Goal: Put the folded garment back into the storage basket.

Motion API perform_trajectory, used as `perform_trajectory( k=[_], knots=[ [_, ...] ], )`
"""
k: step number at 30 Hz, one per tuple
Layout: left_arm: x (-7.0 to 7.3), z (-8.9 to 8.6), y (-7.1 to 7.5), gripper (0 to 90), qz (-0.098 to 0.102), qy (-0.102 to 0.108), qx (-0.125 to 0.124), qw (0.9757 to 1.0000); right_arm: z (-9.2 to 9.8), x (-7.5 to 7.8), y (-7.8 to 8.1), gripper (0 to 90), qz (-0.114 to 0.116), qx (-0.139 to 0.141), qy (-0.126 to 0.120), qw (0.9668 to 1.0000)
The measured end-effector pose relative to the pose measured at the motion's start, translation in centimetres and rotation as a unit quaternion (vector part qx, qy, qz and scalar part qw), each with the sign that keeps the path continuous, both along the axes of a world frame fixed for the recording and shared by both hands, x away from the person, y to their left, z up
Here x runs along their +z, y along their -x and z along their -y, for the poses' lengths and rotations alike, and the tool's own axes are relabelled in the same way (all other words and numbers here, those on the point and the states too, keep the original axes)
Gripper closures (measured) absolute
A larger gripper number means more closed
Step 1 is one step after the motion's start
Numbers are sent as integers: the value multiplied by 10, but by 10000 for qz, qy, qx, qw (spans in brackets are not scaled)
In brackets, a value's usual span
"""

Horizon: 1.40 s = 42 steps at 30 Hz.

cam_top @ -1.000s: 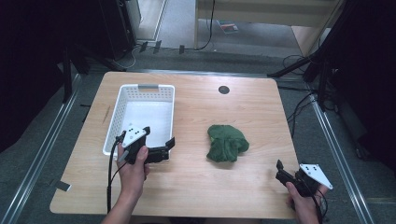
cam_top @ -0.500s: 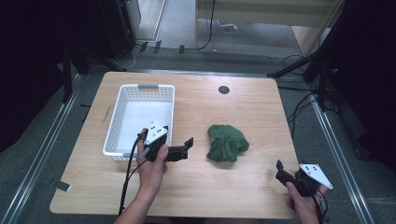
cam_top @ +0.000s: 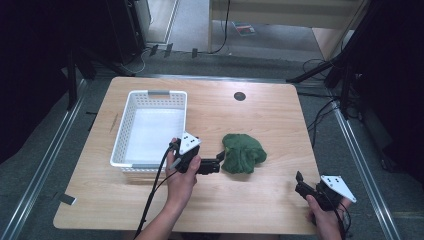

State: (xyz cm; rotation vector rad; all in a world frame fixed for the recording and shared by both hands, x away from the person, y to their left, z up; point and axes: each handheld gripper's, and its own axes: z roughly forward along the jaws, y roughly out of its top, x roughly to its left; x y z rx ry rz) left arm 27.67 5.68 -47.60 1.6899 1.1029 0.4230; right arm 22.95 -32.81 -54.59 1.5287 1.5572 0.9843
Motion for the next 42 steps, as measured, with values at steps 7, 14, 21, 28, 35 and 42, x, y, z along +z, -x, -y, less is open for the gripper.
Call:
perform_trajectory(
  k=[7, 14, 21, 28, 35, 42],
  knots=[
    [-9, 17, -4, 0, -99, -33, -28, 9999, 0, 0, 0, 129, -4, 6, 4, 10000],
    [-20, 36, -12, 0, -264, -39, -144, 9995, 0, 0, 0, 128, -14, 10, 13, 10000],
    [-33, 49, -20, 0, -458, -99, -169, 9988, 0, 0, 0, 129, -16, 15, 6, 10000],
    [-42, 64, -28, 0, -569, -225, -216, 9979, 0, 0, 0, 128, -20, 23, 6, 10000],
    [-49, 82, -33, 0, -693, -346, -208, 9968, -1, 0, 0, 128, -19, 34, 8, 10000],
    [-59, 99, -35, 0, -843, -623, -131, 9944, 0, 0, 0, 128, -19, 39, 8, 10000]
  ],
)
